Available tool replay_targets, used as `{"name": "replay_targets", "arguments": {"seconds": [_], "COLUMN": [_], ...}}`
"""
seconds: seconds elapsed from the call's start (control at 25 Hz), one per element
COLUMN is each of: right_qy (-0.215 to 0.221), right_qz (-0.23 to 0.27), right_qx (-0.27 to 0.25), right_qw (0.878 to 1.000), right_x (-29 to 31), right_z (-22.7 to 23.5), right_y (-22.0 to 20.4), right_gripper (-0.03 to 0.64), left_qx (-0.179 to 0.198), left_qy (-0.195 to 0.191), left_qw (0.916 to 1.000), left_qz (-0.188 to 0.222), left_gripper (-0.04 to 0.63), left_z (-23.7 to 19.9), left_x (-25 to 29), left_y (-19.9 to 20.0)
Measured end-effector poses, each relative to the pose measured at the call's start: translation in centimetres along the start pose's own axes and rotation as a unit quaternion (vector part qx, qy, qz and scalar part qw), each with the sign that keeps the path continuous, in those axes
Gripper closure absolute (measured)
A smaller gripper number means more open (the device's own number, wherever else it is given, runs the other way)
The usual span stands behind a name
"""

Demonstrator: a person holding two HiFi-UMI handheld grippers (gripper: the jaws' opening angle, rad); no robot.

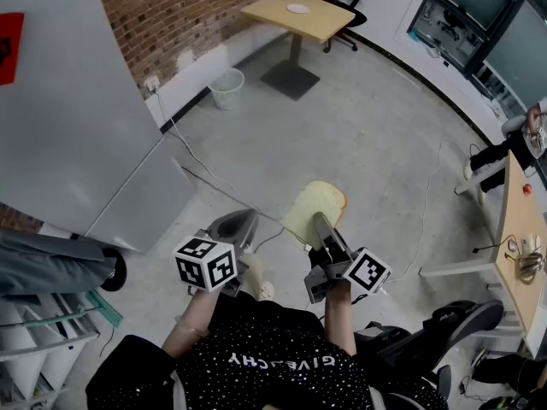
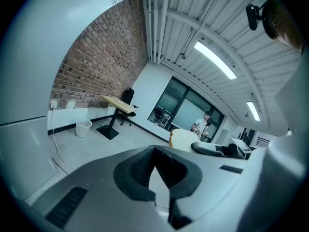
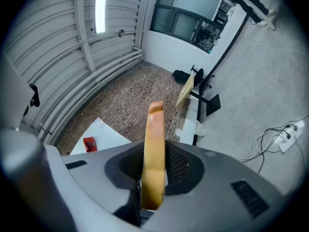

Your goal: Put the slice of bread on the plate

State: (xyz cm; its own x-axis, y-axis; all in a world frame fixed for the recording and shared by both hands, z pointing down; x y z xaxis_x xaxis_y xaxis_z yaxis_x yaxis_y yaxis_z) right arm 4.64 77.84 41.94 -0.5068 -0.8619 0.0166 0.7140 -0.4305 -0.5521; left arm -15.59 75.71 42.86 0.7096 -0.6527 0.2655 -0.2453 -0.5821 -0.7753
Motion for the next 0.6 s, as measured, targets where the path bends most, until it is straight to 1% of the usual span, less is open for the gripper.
{"name": "replay_targets", "arguments": {"seconds": [0.2, 0.32, 0.48, 0.6], "right_qy": [-0.012, -0.021, -0.020, -0.023], "right_qz": [-0.004, -0.003, -0.004, 0.000], "right_qx": [0.008, 0.011, 0.012, -0.004], "right_qw": [1.000, 1.000, 1.000, 1.000], "right_x": [2.8, 5.5, 10.3, 13.8], "right_z": [1.8, 3.2, 4.6, 5.6], "right_y": [1.6, 3.0, 6.2, 9.7], "right_gripper": [0.526, 0.526, 0.525, 0.526], "left_qx": [-0.008, -0.008, -0.015, -0.007], "left_qy": [-0.004, -0.009, -0.017, -0.026], "left_qw": [1.0000, 0.9999, 0.9997, 0.9996], "left_qz": [-0.003, -0.009, -0.010, -0.007], "left_gripper": [0.586, 0.586, 0.586, 0.586], "left_z": [-1.5, -3.3, -5.8, -7.1], "left_x": [3.0, 5.8, 10.3, 14.0], "left_y": [1.7, 3.3, 7.0, 10.6]}}
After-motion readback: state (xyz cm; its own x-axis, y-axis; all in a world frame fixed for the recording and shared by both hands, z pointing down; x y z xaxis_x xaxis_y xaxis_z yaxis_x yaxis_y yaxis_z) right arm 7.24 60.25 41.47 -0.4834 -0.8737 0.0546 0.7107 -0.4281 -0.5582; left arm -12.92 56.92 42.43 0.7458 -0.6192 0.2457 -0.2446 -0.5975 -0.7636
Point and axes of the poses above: the fingertips, and each gripper's own axes: x forward along the fingers, z to its right, y out of its top, the point moved 5 cm from there along -x, backward along the fingers, and after that the axes turned 4 degrees about -x, right-handed, at the moved point
